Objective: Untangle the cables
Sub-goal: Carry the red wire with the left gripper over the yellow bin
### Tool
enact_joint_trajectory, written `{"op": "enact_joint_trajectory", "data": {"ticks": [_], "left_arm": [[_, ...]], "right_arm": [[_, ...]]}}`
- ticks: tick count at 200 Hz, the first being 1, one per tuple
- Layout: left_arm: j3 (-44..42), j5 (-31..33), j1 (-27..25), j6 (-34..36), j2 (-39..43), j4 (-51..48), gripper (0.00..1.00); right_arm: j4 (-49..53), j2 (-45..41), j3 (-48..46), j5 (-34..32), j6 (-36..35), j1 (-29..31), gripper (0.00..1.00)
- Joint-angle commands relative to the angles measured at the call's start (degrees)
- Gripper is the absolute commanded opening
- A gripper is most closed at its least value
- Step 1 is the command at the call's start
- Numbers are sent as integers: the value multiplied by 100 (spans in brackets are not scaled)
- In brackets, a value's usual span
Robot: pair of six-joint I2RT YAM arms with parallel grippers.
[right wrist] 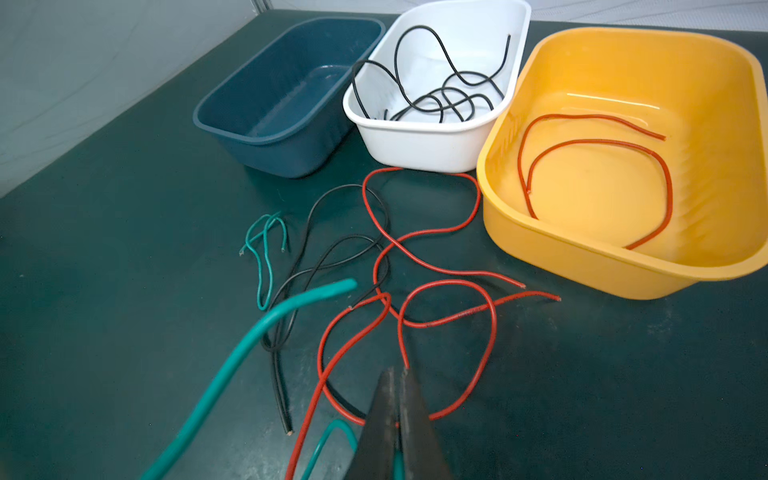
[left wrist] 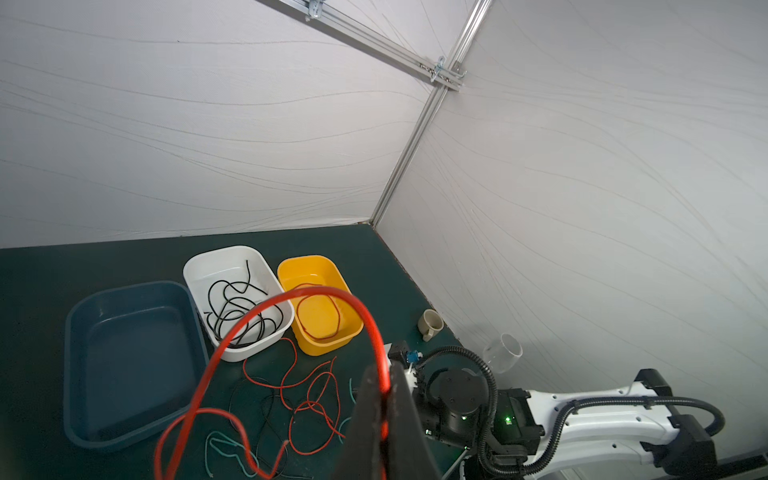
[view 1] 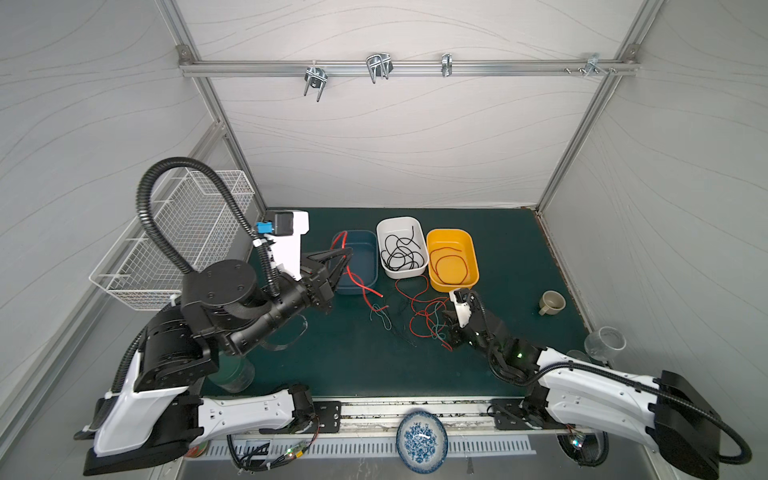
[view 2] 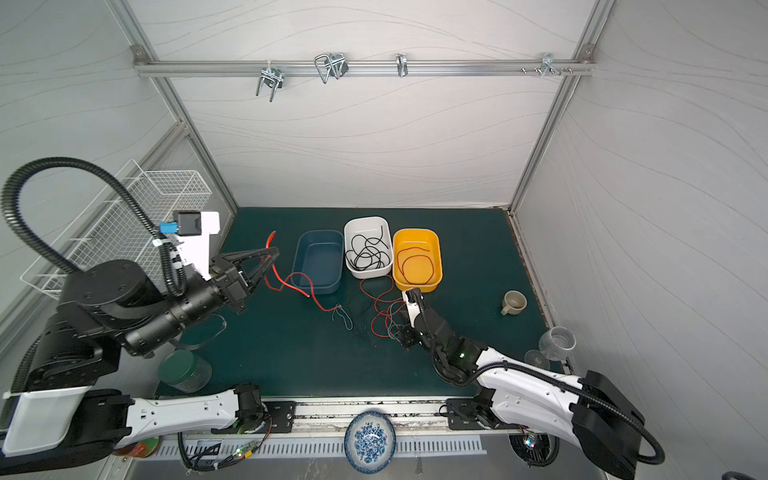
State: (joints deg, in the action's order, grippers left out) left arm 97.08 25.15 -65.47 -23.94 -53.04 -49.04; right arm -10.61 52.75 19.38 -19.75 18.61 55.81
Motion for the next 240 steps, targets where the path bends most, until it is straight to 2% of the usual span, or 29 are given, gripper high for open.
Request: {"op": "enact_joint_trajectory", "data": {"ticks": [1,30,57,71,118,156,224,240], "left_arm": [[-43,-227,-18,597,-333,542,0],[16,-453,132,1074,-737,878,0],[58,-1462,966,789,-1040,1144,0],[61,-1731,1225,711,-1185,1340,0],[99,-2407,1585,781,-1786,2077,0],[549,-3244,1999,625,-2568,2478,0],[829,-3815,2254,729,-3703,3695,0],[1111,-3899,2298,746,-3999,3828,0]], "right_arm": [[-217,-441,-156,54,2,-35,0],[-181,-808,-302,37,36,-95,0],[-73,-1016,-346,13,103,-196,0],[-53,-1186,-410,36,147,-258,0],[-67,-1780,-704,278,418,-616,0],[22,-1874,-738,387,528,-806,0],[24,-1837,-727,436,521,-844,0],[38,-1862,-724,435,521,-851,0]]}}
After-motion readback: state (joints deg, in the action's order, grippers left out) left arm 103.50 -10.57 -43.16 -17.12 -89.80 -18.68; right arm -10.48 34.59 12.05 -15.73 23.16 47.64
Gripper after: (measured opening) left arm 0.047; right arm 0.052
